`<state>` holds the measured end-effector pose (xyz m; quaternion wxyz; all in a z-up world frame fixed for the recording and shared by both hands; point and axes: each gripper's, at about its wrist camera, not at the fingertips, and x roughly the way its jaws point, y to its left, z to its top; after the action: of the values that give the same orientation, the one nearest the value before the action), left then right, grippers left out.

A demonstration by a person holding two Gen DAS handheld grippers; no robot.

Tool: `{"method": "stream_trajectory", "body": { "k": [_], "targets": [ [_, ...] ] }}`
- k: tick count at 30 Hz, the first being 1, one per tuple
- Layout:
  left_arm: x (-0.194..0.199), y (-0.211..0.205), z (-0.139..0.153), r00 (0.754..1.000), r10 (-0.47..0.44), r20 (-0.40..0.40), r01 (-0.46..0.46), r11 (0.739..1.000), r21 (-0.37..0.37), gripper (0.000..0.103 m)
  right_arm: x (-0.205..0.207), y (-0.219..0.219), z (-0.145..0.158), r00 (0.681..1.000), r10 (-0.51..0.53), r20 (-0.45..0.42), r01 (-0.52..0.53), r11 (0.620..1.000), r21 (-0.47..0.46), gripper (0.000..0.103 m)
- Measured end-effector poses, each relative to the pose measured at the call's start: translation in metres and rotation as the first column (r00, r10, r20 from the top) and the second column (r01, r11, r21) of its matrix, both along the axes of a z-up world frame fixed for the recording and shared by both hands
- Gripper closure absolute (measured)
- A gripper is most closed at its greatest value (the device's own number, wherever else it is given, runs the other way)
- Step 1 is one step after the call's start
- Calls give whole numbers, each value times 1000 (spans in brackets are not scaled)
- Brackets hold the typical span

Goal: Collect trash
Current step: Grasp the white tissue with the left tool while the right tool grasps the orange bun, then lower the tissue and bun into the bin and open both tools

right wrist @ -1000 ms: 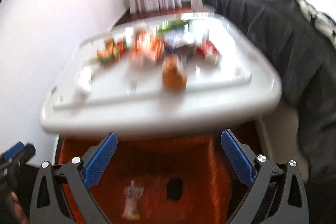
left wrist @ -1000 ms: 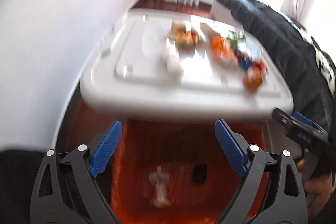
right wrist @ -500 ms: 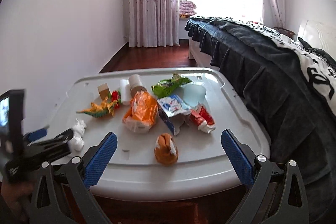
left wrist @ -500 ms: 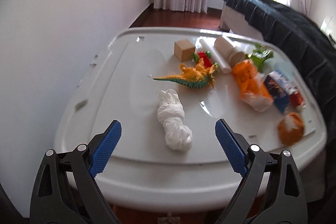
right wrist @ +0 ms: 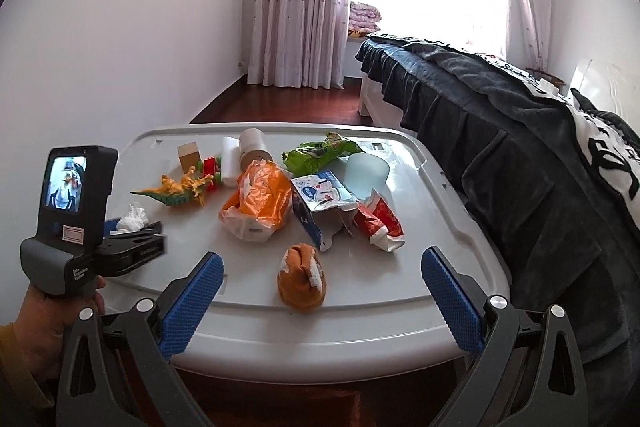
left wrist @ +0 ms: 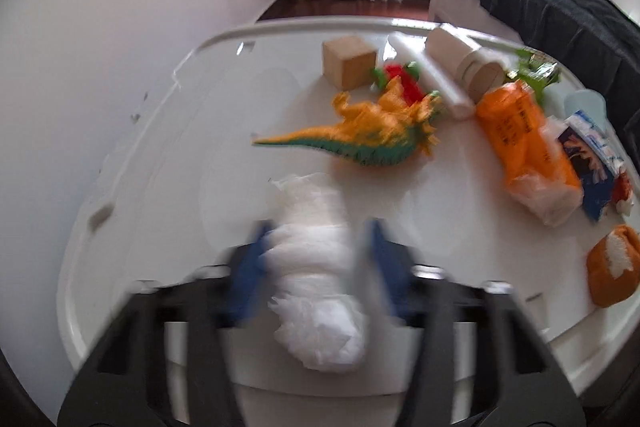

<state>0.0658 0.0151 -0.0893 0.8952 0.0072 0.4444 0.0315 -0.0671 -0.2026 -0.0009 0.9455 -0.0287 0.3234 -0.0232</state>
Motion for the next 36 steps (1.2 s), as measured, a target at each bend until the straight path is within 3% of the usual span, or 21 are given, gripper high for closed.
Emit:
{"method": "stream_trajectory", "body": {
  "k": [7, 11, 23, 25, 26, 27, 29, 31, 36],
  "targets": [
    [-29, 11, 19, 1000, 13, 15, -12, 1000, -29, 69, 16, -13, -18, 998, -54, -45, 55, 998, 13, 5],
    [-54, 10, 39, 999, -3, 52, 6, 998, -68, 69, 28, -6, -30, 996, -33, -88, 34, 999, 9, 5],
    [-107, 7, 68, 994, -52, 93, 63, 991, -121, 69, 81, 32, -70, 989, 47, -139, -66, 989, -135, 6],
    [-109, 7, 67, 994, -57, 88, 68, 990, -123, 69, 83, 33, -75, 986, 55, -156, -76, 988, -136, 14],
    [-110, 7, 67, 994, -59, 88, 69, 990, -122, 69, 86, 34, -80, 982, 61, -176, -84, 988, -126, 24],
    [-112, 6, 66, 994, -61, 87, 71, 990, -120, 69, 87, 33, -83, 979, 66, -191, -89, 989, -114, 43],
    [-113, 5, 64, 994, -66, 83, 75, 990, -119, 69, 90, 30, -88, 972, 65, -224, -88, 992, -95, 69],
    [-115, 2, 64, 994, -70, 82, 80, 990, -119, 69, 88, 25, -85, 973, 64, -222, -83, 994, -78, 75],
    [-126, -6, 65, 992, -101, 80, 110, 988, -113, 69, 71, 15, -63, 973, 84, -214, -85, 996, 8, 76]
  ]
}}
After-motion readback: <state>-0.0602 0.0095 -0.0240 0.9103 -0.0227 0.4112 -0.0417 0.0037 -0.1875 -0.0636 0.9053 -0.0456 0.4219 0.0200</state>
